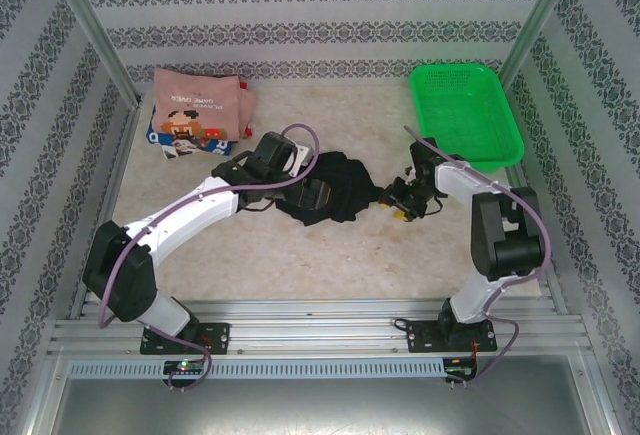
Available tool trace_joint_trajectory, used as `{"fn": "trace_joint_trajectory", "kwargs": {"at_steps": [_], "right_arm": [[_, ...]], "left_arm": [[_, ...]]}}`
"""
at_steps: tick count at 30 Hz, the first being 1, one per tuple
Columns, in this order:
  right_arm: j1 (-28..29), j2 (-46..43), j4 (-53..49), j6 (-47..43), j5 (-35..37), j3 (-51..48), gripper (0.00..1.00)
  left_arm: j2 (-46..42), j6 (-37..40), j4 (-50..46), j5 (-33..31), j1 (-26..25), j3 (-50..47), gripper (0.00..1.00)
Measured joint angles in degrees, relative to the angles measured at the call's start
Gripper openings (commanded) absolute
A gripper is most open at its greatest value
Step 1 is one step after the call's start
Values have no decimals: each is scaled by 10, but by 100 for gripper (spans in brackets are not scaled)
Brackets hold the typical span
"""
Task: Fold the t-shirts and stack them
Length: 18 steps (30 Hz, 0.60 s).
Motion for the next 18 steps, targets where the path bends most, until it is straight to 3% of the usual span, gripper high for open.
{"fn": "trace_joint_trajectory", "kwargs": {"at_steps": [11, 18], "right_arm": [[0, 83, 14, 26, 26, 78, 42], [0, 105, -17, 29, 29, 109, 40]], "left_arm": [[-93, -17, 23, -37, 0, -10, 100], [-101, -17, 23, -53, 0, -3, 100]]}}
